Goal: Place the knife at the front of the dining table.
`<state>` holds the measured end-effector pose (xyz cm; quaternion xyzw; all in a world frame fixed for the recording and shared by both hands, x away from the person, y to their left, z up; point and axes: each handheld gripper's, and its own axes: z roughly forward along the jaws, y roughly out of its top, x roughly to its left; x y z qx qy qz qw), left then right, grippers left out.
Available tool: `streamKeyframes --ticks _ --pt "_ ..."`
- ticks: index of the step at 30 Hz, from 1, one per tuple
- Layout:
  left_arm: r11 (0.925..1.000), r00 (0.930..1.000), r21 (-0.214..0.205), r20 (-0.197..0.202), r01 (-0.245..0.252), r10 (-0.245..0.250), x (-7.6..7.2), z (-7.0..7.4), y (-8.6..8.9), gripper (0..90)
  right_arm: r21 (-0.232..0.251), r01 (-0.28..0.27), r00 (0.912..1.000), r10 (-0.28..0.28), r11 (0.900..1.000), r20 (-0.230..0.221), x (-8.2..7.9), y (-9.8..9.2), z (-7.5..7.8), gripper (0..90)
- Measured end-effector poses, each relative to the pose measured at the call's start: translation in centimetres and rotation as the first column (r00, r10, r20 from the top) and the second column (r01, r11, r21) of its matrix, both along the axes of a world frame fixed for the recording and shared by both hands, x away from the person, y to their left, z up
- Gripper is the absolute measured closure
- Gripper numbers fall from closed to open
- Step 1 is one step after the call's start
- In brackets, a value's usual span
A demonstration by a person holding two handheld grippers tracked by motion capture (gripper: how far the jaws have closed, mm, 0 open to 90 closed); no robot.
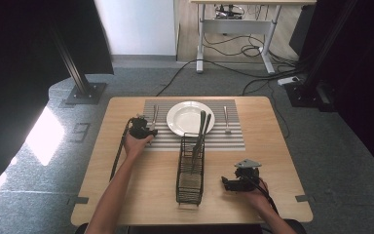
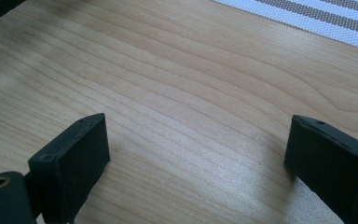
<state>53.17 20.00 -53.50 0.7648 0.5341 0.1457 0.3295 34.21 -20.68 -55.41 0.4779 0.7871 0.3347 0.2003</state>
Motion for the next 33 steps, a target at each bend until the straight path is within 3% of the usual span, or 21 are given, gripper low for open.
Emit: streamKeyframes --ticks 17,23,26,33 --pt "1.0000 1.0000 -0.002 -0.001 0.002 -0.002 -0.1 0.0 0.0 53.0 0.000 -0.002 1.0000 0.002 1.0000 -0.001 0.0 0.0 0.0 6.5" --pt "0.9996 0.9999 -0.028 -0.008 0.006 -0.007 0.0 0.1 0.3 47.9 0.001 -0.002 1.0000 0.002 1.0000 -0.001 0.0 0.0 0.0 6.5" --pt "0.9978 0.9998 -0.066 0.016 0.011 -0.010 -0.3 0.7 0.7 43.5 0.002 -0.001 1.0000 0.001 1.0000 0.000 0.0 0.0 0.0 6.5" --pt "0.9979 0.9983 -0.056 0.049 0.032 -0.029 -1.4 1.9 1.1 40.0 0.001 -0.002 1.0000 0.002 1.0000 0.000 0.0 0.0 0.0 6.6"
